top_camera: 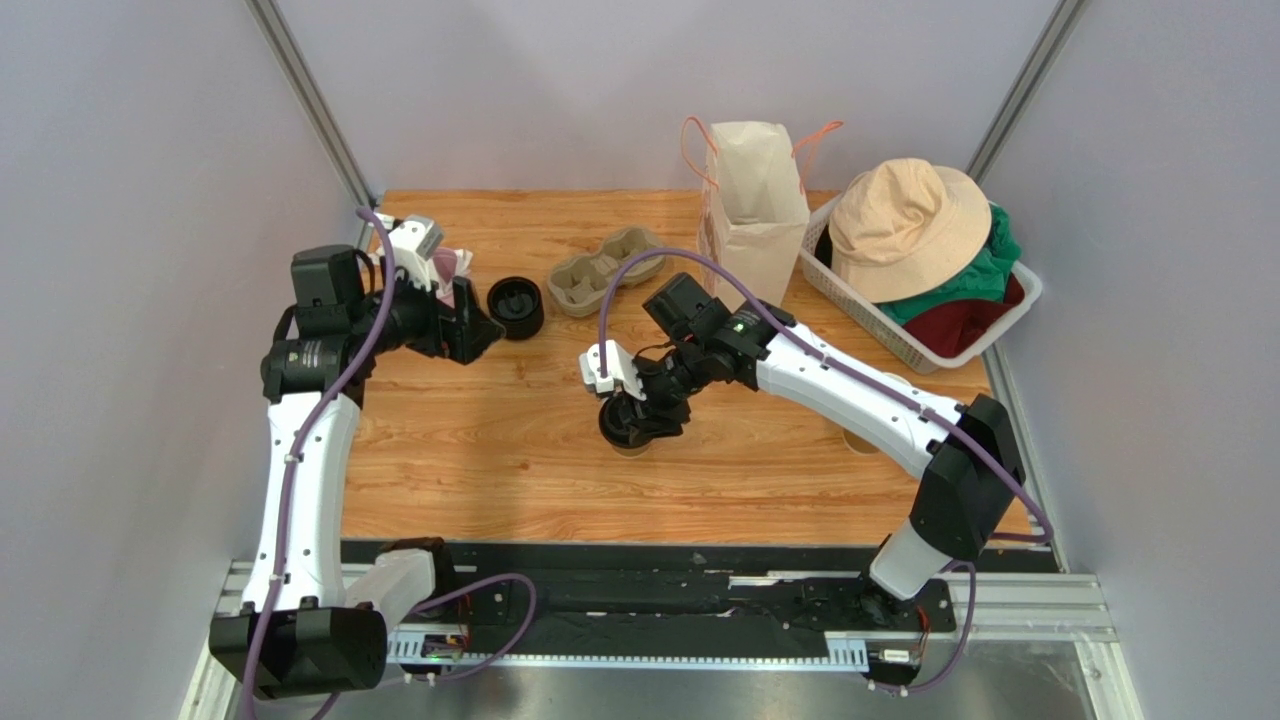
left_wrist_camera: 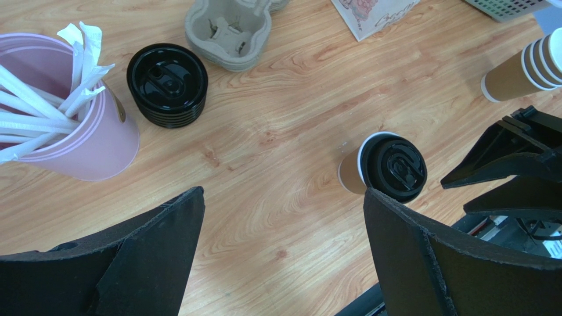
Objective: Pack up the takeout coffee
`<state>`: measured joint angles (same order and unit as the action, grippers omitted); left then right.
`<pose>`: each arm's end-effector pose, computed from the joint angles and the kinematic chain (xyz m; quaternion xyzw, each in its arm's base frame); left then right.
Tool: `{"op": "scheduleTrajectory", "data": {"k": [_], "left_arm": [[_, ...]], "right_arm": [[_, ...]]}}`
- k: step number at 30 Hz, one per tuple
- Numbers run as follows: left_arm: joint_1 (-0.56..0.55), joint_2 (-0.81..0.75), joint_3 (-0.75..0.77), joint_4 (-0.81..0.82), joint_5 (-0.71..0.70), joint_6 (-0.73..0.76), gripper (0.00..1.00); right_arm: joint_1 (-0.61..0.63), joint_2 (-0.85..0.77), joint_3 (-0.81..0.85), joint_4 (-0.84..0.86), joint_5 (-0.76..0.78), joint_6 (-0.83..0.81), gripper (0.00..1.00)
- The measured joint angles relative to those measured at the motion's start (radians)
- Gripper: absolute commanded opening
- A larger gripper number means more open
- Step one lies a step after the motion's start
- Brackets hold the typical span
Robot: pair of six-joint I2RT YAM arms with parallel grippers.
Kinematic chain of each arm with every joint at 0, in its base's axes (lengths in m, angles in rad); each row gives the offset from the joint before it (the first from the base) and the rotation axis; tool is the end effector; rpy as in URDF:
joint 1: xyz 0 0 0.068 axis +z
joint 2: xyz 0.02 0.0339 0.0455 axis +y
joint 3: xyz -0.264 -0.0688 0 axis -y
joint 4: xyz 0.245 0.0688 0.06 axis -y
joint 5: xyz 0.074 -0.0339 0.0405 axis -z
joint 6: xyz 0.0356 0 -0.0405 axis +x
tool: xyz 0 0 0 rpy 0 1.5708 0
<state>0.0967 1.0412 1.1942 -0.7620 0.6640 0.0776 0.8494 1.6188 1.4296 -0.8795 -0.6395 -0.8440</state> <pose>0.2045 -0.0022 0.3796 0.1428 0.8396 -0.2498 0.4608 0.2046 0.2648 0.3001 -0.7406 0.5507 0.3051 0.2350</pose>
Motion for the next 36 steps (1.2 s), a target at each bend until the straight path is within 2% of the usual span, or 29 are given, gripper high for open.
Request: {"op": "scheduleTrajectory", "data": {"k": [24, 36], "left_arm": [[0.011, -0.028, -0.03, 0.027, -0.014, 0.0, 0.99], [0.02, -0.034, -0.031, 0.035, -0.01, -0.001, 0.99]], "right_arm": [[0.006, 0.029, -0.076, 0.114, 0.073, 0.001, 0.44], [0.006, 0.045, -0.092, 0.136, 0.103, 0.005, 0.39]]}}
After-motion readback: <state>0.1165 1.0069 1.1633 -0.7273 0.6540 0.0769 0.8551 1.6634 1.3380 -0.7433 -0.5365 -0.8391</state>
